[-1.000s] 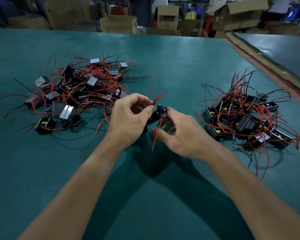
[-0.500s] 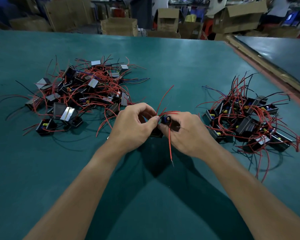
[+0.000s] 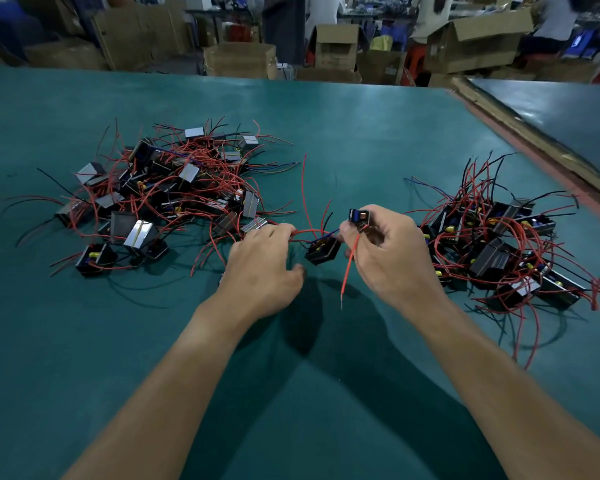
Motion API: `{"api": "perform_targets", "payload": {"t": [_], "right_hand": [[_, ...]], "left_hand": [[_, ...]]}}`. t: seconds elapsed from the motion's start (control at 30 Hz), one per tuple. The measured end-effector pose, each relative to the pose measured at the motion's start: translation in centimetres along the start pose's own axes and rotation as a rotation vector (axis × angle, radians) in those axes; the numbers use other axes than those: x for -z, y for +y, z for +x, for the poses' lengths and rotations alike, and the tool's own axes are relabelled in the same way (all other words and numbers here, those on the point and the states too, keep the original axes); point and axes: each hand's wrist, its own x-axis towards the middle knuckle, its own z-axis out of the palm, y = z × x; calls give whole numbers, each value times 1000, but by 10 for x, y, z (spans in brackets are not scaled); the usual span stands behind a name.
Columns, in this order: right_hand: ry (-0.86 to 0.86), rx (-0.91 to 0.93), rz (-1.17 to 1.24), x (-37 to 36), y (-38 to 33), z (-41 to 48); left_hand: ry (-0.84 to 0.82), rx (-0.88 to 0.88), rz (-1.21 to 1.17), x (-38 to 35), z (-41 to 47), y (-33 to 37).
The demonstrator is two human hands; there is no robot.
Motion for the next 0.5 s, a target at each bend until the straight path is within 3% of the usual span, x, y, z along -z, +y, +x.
{"api": "perform_targets", "payload": {"t": [0.27,0.37,0.5], "right_hand": [[85,-32,111,3,-5,3],[73,-62,139,3,-5,3],[-73,-104,83,2,-3,3]], "left_hand": [[125,218,56,4,0,-3],[176,190,-59,8,0,-2],[153,48,-163,11,-2,1]]}}
